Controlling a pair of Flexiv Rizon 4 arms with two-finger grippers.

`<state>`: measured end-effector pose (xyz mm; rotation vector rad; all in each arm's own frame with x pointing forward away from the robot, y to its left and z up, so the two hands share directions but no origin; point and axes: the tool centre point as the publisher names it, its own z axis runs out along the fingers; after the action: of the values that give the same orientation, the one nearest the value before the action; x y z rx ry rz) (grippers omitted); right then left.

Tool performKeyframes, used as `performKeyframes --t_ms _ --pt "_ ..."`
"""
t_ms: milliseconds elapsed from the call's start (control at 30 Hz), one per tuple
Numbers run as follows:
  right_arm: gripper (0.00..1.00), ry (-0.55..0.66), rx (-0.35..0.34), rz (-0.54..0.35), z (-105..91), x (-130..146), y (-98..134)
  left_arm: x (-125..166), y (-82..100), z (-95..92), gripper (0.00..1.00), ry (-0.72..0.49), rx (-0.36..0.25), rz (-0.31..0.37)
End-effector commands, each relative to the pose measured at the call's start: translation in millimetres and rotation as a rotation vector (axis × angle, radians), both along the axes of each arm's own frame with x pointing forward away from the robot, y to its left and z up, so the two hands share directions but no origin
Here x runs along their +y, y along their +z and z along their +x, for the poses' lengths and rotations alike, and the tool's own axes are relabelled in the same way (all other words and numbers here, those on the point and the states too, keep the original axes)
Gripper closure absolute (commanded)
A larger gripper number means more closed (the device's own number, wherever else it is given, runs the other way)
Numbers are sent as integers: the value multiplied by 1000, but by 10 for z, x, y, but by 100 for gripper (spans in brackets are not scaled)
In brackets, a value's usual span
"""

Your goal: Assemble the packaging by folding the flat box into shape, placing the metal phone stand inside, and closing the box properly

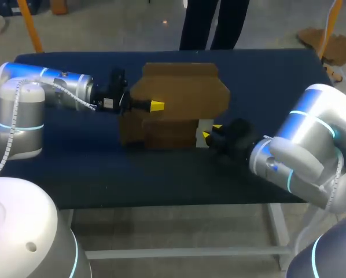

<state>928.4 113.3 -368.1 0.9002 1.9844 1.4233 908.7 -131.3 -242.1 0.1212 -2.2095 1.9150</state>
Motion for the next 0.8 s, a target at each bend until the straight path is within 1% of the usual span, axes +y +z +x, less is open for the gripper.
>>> performKeyframes --t_ms 33,300,433,633,800 --pt "58 -252 -60 -51 71 108 -34 -21 -47 -16 100 -6 1 0" --pt "63 -304 -40 -47 136 110 -47 -21 -47 -16 100 -6 1 0" --pt "67 -334 -27 -48 180 117 -53 -21 -47 -16 100 -6 1 0" --pt "65 -371 -4 -62 250 137 -69 -21 -47 -16 100 -6 1 0" --pt "67 -406 23 -70 295 149 -79 -21 -47 -16 100 -6 1 0"
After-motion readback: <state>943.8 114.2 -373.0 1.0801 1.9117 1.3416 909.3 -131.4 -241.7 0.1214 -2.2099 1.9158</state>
